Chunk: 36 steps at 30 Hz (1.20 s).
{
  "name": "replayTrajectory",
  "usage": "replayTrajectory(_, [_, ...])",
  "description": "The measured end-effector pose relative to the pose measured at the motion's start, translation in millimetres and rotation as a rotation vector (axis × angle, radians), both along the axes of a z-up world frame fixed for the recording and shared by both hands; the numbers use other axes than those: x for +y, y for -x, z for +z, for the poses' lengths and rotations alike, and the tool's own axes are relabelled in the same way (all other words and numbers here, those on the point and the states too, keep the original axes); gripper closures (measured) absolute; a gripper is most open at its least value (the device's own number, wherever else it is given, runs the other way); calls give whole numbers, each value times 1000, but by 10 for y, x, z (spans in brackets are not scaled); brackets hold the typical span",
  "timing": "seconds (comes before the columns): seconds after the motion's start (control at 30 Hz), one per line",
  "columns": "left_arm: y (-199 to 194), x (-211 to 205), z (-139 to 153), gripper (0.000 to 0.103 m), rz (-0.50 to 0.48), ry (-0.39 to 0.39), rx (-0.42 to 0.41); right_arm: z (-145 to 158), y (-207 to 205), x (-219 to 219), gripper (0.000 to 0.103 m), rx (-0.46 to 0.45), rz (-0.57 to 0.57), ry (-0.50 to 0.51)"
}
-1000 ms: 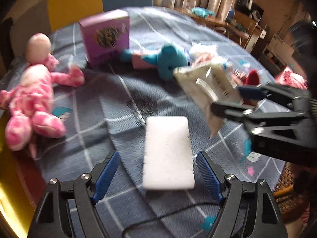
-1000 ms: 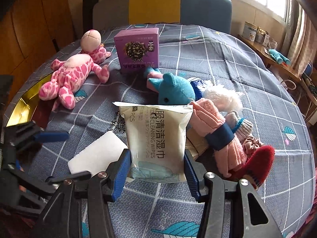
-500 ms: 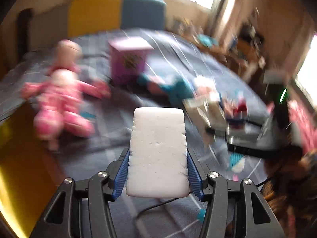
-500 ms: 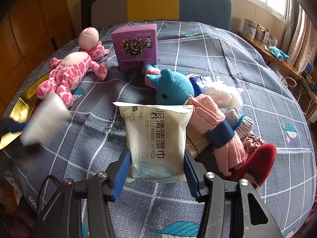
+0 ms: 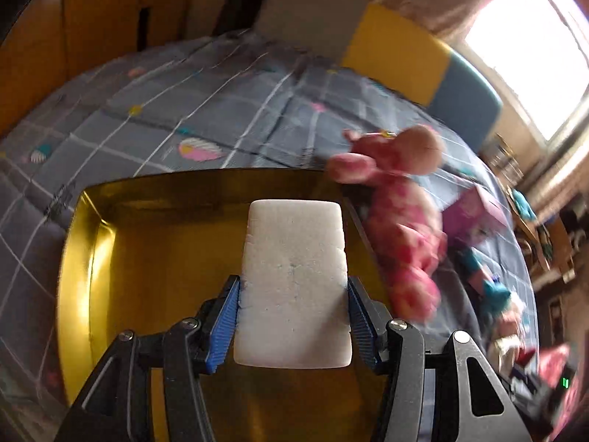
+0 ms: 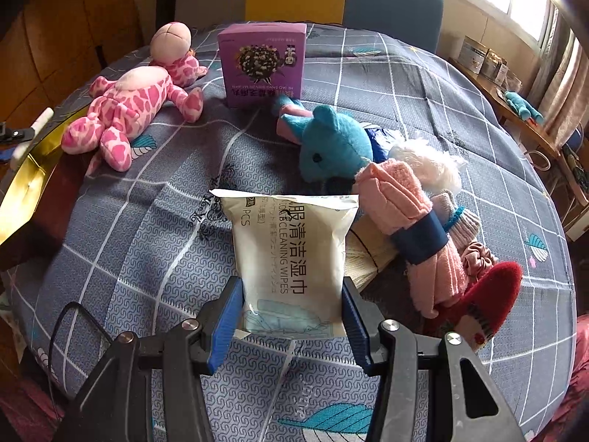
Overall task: Organize soft objects
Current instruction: 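Carry the white sponge into the gold tray and open the left tool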
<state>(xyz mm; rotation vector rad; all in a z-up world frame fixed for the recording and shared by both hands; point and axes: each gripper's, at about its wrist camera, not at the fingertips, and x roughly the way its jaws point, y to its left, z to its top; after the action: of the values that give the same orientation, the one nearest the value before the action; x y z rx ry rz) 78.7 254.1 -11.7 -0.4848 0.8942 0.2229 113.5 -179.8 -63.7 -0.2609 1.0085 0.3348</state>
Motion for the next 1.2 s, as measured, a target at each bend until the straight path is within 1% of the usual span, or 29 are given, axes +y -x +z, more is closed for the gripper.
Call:
replayTrajectory(0.13, [-265,132,-256,46,35,50,52,-30,12,38,50,9,-1,15])
replayTrajectory(0.17, [-321,128,-299,44,37,55,57,-33,13,39,50,12,-4,14])
replayTrajectory(0.2, [-371,132,-345,43,50,49,62,-35,14,40,50,14,-7,13])
replayTrajectory(0.27, [-428,109,-382,39,53,44,68,-38,16,35,50,15,-13,14])
replayTrajectory(0.3, [-442,89,-391,33,50,33,70,-38,13,33,51,16,-15,14])
replayTrajectory(0.37, [-434,38,-364,29,56,-26,67,-41,9,33,51,17,-19,15])
replayTrajectory(0.47, [-268,-61,-226,24,58,-80,27,-47,2,33,50,17,-23,20])
replayTrajectory(0.53, [-116,-125,-110,13,69,-130,-7,-49,2,34,51,17,-25,24])
replayTrajectory(0.63, [176,-235,70,11,93,-227,-68,-46,7,40,51,12,-24,29])
replayTrajectory(0.7, [350,-295,151,10,104,-277,-94,-40,12,44,51,9,-26,27])
replayTrajectory(0.83, [591,-388,221,10,102,-316,-114,-27,54,84,51,1,-20,26])
replayTrajectory(0.93, [737,-422,241,9,101,-316,-116,-18,90,119,51,-4,-18,27])
replayTrajectory(1.07, [917,-481,266,9,106,-331,-121,45,161,185,51,-8,-6,-13])
replayTrajectory(1.2, [1036,-495,283,9,111,-340,-131,125,263,370,51,-13,33,-61])
